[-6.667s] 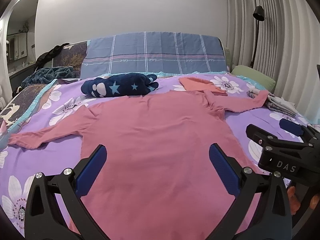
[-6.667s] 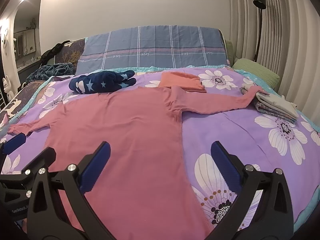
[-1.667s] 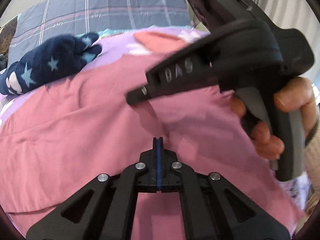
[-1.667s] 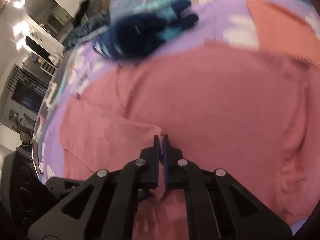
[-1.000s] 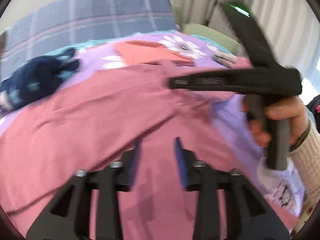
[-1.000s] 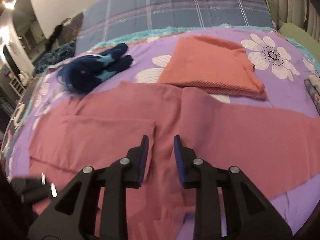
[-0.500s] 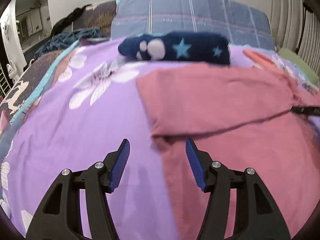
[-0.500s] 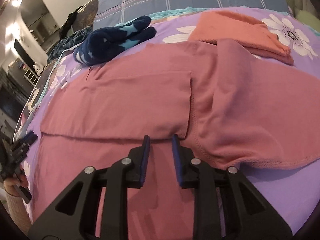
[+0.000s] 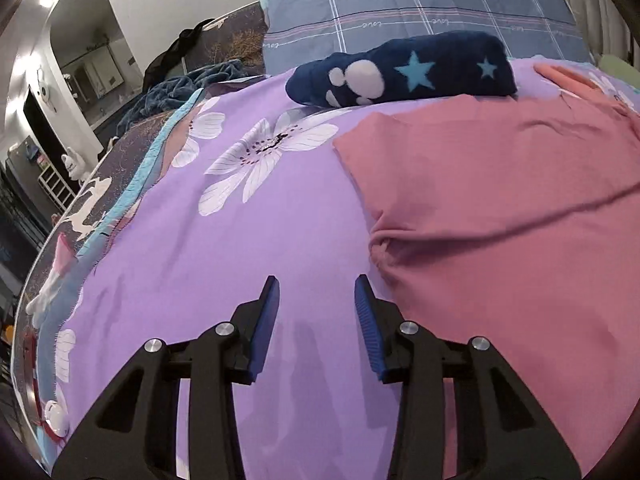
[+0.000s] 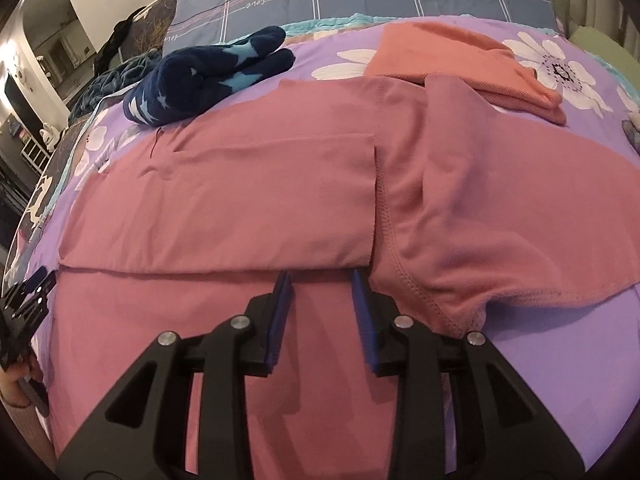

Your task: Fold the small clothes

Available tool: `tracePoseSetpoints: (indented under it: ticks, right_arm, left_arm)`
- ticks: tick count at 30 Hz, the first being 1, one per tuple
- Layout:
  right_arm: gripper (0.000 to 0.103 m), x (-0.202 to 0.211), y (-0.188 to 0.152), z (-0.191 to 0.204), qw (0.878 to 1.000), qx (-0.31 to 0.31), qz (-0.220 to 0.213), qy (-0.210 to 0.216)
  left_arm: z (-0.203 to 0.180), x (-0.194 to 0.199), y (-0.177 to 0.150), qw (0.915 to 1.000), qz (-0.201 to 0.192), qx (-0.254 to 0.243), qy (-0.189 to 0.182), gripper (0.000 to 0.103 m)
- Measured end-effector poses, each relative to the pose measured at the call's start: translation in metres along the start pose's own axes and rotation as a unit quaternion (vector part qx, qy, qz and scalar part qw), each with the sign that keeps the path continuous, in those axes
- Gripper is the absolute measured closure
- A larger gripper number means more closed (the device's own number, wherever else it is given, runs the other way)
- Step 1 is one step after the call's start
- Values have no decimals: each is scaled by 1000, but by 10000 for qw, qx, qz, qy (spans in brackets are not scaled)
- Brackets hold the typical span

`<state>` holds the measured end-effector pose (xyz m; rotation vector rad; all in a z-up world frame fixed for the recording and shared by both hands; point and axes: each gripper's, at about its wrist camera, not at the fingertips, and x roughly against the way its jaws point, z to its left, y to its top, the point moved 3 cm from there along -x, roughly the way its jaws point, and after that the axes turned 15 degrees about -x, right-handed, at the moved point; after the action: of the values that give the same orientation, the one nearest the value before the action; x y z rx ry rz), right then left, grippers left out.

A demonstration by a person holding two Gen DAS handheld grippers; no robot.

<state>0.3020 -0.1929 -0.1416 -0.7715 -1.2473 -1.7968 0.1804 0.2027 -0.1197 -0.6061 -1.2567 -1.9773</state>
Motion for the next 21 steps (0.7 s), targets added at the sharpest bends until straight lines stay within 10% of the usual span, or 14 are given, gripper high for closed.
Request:
tracePoseSetpoints:
  ticks: [7, 10, 13, 18, 21]
  right_arm:
    - [45, -2, -8, 12, 9996, 267, -59, -6]
    - [40, -3, -11, 16, 9993, 335, -138, -54]
    - [39, -3, -15, 14, 9988, 412, -249, 21]
    - [31, 0, -11, 3, 9980, 182, -205, 575]
    - [33, 6, -8, -5, 9962, -29, -86, 861]
  left_arm:
    - [30, 16, 48, 9790, -1137, 844, -1469, 90]
    - [21, -21, 73, 9633, -964, 1097, -2251, 93]
    - [-4, -78, 60, 9653, -106, 1138, -2348, 92]
    - [14, -84, 49, 9387, -333, 1769, -2940, 92]
    - [7, -73, 56, 9526, -326, 1582, -2576, 92]
